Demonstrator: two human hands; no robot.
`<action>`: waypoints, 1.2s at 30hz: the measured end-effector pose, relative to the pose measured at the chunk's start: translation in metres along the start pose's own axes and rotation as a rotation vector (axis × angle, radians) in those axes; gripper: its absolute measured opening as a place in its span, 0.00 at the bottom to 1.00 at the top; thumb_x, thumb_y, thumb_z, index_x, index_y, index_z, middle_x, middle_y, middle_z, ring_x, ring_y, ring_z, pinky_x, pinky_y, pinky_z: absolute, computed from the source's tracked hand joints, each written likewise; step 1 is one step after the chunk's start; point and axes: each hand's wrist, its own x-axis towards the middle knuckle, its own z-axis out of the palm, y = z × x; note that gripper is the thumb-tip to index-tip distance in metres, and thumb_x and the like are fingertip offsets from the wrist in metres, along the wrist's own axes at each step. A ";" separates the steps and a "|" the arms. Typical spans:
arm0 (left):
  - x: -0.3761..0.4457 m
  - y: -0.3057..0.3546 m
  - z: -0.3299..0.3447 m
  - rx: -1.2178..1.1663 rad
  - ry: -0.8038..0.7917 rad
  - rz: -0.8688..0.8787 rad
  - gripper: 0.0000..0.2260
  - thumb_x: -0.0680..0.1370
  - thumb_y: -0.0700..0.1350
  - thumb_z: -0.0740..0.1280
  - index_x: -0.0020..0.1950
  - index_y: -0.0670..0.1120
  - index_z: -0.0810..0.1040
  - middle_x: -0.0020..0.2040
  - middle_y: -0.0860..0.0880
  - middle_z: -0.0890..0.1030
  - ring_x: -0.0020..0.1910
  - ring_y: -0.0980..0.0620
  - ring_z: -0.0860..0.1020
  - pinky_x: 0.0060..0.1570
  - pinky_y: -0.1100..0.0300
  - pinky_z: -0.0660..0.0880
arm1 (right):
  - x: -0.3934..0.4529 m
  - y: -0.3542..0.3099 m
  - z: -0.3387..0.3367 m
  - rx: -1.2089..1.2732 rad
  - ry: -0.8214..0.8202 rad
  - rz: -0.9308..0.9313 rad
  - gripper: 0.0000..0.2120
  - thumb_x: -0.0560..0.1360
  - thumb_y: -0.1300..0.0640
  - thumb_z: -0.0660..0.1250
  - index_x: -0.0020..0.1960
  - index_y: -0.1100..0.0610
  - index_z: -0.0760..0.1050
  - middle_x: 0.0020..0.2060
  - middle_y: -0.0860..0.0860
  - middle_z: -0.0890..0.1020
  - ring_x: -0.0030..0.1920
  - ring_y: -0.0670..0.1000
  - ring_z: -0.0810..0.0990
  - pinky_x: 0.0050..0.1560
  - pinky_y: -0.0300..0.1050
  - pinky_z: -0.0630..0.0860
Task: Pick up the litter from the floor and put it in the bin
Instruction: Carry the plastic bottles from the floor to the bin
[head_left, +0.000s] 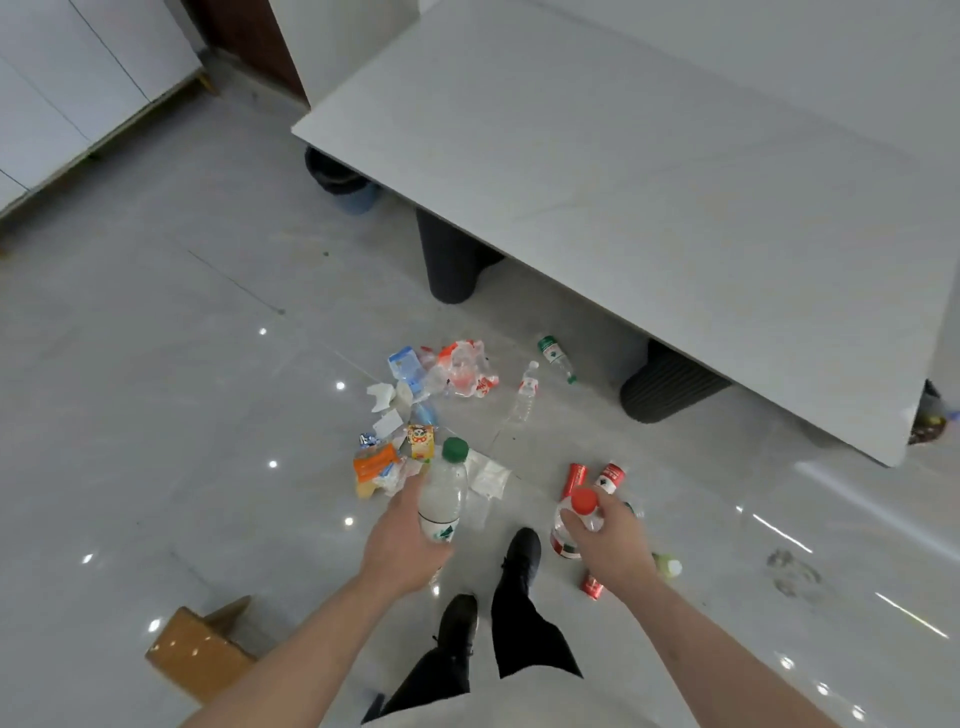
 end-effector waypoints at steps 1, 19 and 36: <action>-0.007 -0.005 -0.002 0.013 -0.010 0.020 0.34 0.64 0.52 0.73 0.68 0.63 0.65 0.58 0.58 0.77 0.54 0.52 0.78 0.52 0.54 0.76 | -0.017 0.004 -0.001 0.016 0.017 0.001 0.09 0.76 0.49 0.71 0.55 0.48 0.77 0.45 0.44 0.80 0.47 0.48 0.78 0.48 0.44 0.72; -0.135 0.046 0.040 0.050 0.012 0.351 0.35 0.63 0.48 0.77 0.67 0.63 0.68 0.58 0.61 0.76 0.57 0.57 0.77 0.55 0.54 0.78 | -0.174 0.106 -0.077 0.147 0.217 -0.021 0.09 0.74 0.51 0.73 0.53 0.44 0.77 0.48 0.43 0.82 0.51 0.49 0.79 0.52 0.45 0.73; -0.283 0.189 0.222 -0.125 0.172 0.332 0.27 0.68 0.44 0.77 0.60 0.57 0.68 0.51 0.57 0.79 0.49 0.58 0.79 0.40 0.66 0.72 | -0.232 0.253 -0.280 0.048 0.160 -0.174 0.16 0.76 0.46 0.70 0.63 0.45 0.77 0.54 0.44 0.81 0.55 0.47 0.78 0.55 0.44 0.71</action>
